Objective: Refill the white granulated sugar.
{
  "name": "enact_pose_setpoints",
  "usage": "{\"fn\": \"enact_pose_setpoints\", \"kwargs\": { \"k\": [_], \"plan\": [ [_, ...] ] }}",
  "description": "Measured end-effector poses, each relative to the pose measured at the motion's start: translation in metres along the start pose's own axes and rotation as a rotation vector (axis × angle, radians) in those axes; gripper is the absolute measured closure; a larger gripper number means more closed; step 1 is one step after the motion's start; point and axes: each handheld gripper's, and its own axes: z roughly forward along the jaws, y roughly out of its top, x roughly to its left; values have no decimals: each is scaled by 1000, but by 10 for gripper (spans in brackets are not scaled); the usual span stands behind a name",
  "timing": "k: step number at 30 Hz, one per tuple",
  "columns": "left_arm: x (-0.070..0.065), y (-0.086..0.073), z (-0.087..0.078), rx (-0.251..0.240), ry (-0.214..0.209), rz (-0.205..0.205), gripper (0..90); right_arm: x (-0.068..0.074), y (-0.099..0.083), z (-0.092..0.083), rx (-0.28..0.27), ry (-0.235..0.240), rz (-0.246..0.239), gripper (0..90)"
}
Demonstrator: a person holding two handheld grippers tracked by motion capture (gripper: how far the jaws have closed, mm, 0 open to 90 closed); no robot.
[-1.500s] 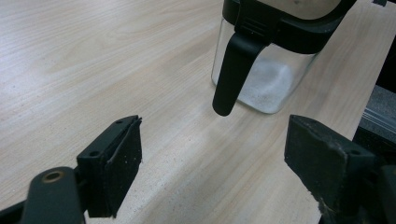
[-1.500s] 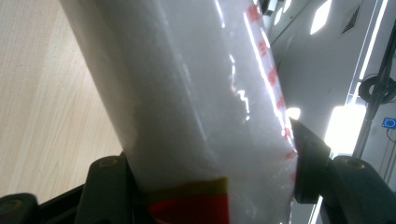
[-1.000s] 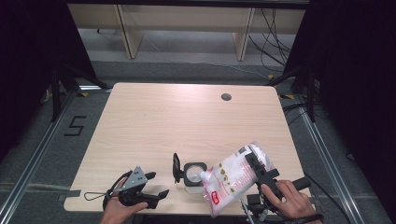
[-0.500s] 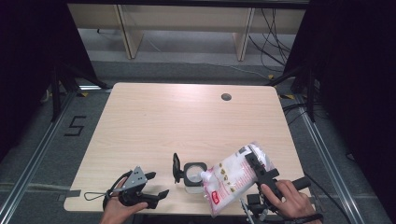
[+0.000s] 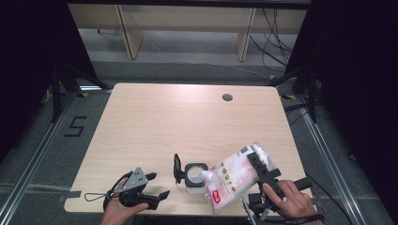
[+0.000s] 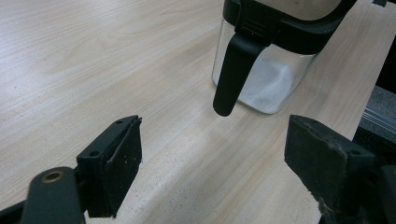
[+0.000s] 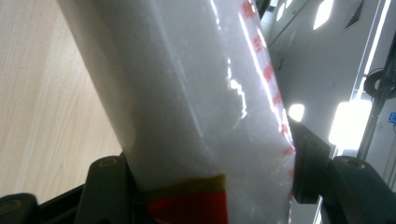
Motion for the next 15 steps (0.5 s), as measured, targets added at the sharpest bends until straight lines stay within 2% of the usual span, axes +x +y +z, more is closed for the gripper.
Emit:
{"fn": "enact_pose_setpoints", "kwargs": {
  "k": [4, 5, 6, 7, 8, 9, 10, 12, 13, 14, 15],
  "plan": [
    [-1, 0, 0, -1, 0, -9, 184, -1, 0, 0, -10, -3, -20, 412],
    [-1, 0, 1, -7, 2, -16, 185, 1, 0, 1, -21, -20, -14, 412],
    [0, 0, 0, 4, -1, 3, 185, 2, 1, 0, -21, -12, 1, 412],
    [0, 0, 0, 0, -1, 0, 185, 1, 2, -1, -12, 3, -9, 412],
    [0, 0, 0, 1, -1, 1, 185, 2, 2, -1, -26, -11, -1, 412],
    [0, 0, 0, 0, -1, -1, 185, 0, 3, 0, -37, -19, -19, 412],
    [-1, 0, 0, -8, 2, -14, 185, 1, 3, -2, -21, -6, 2, 412],
    [-1, 0, 0, -10, -4, -7, 185, -1, 4, -1, -34, -16, -22, 412],
    [0, 0, 0, -5, -3, 1, 185, 0, 4, 0, -38, -15, -15, 412],
    [-2, 0, -1, -1, 5, -20, 185, 2, 4, -1, -23, 1, 12, 412],
    [-2, 0, -1, -3, 5, -27, 184, 0, 3, 0, -35, -9, -13, 412]
  ]
}}
